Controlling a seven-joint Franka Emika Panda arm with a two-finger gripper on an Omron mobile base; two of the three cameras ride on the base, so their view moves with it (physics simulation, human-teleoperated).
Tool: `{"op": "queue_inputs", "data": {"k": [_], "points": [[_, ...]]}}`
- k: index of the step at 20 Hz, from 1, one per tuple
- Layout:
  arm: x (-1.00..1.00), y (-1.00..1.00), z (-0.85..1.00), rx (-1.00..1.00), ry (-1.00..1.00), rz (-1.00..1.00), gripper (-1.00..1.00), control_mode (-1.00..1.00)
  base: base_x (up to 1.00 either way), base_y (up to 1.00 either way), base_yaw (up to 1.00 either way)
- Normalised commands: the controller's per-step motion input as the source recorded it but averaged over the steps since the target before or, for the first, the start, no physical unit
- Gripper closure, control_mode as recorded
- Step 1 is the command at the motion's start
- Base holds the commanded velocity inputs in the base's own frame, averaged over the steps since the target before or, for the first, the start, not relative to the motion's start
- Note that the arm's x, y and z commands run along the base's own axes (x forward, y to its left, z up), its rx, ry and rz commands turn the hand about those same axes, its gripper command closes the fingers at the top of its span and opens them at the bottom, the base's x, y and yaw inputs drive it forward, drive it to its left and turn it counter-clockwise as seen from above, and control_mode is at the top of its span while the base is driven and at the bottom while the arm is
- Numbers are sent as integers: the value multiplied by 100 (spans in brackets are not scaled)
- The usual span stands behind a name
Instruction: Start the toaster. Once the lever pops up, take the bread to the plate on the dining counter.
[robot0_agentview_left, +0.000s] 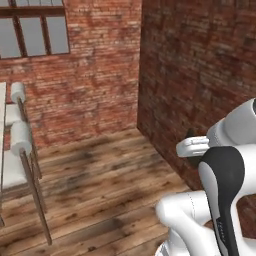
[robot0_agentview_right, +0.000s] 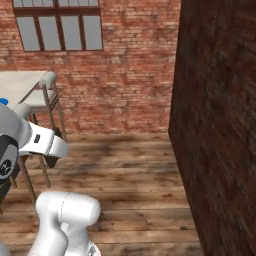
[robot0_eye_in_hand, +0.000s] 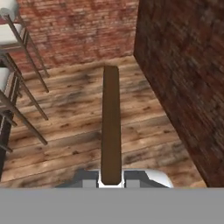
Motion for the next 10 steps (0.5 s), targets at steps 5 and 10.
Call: {"op": "queue_inputs", "data": {"k": [5,10], "points": [[0,0,0,0,0,0,100,100,100,-52,59],[0,0,0,0,0,0,100,100,100,-50,61]]}}
